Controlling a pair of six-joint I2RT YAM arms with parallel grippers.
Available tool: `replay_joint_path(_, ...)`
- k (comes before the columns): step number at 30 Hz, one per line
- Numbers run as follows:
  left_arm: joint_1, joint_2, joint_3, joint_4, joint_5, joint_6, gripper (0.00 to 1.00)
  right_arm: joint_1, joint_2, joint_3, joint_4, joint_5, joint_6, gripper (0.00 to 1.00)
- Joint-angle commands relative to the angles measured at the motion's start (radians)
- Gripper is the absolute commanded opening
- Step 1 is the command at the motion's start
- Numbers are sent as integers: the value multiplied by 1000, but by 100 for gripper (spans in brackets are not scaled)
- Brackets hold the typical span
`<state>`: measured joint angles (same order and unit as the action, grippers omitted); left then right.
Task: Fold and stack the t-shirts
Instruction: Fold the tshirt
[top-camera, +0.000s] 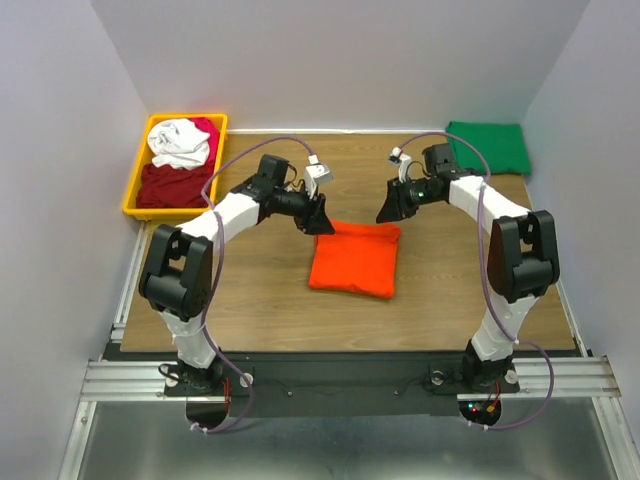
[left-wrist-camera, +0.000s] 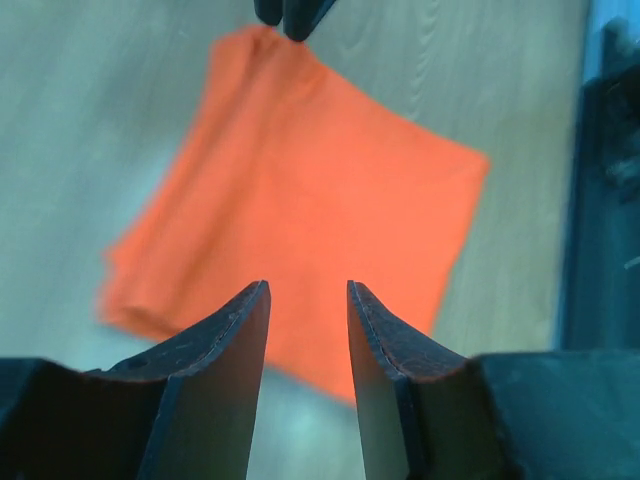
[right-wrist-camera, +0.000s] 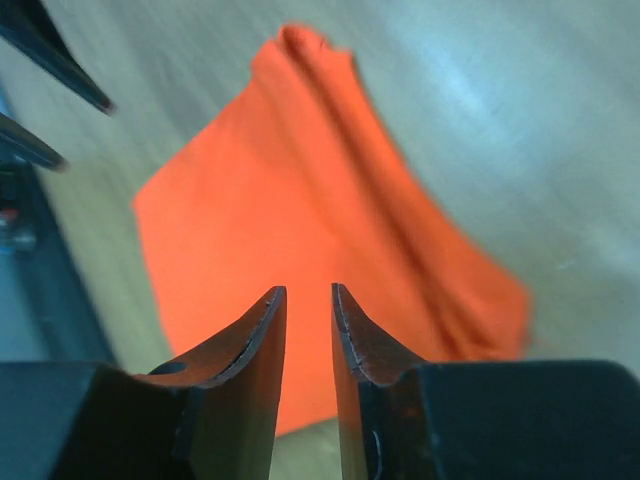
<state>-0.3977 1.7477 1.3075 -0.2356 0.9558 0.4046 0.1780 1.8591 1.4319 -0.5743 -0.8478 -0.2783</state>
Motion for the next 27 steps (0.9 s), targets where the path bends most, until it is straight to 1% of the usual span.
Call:
replay_joint_path(1,-18,59,-119,463,60,-513,48,6,23,-85,165,-103,304,29)
replay_joint_path(4,-20,163,-108,579,29,-646,45,0,98,-82,212,-35,300,25)
replay_joint_path(6,-18,246,-85,594,-12,-667,43,-8,181,-45,238,-10,320,24)
replay_joint_path(7,-13,275,-59,599,-18,-674,41,-21,208,-30,249,-10,330,23)
replay_joint_path(9,-1,337,-31,620,-12,-727,40,-37,290,16,281,-7,372,23)
replay_joint_path(11,17,420,16,618,-5,-756,38,-55,337,48,284,-13,399,22)
replay_joint_path(12,25,462,32,611,3,-757,38,-57,362,70,284,10,398,22)
replay_joint_path(15,69,496,93,575,4,-759,38,-61,391,107,281,50,387,21)
replay_joint_path(17,98,486,116,578,18,-762,39,-74,402,160,281,70,389,21)
replay_joint_path(20,106,396,101,578,50,-725,41,-84,356,234,280,79,392,24)
replay_joint_path(21,106,334,89,579,55,-716,41,-84,336,246,281,78,395,26)
replay_joint_path(22,106,305,57,581,60,-714,42,-84,289,261,280,60,402,32)
replay_joint_path(24,100,213,21,579,73,-717,42,-83,237,256,280,32,436,38)
replay_joint_path(25,97,184,-23,581,72,-717,42,-81,204,243,280,21,448,41)
replay_joint_path(27,89,130,-71,585,70,-722,43,-71,126,181,280,-2,479,42)
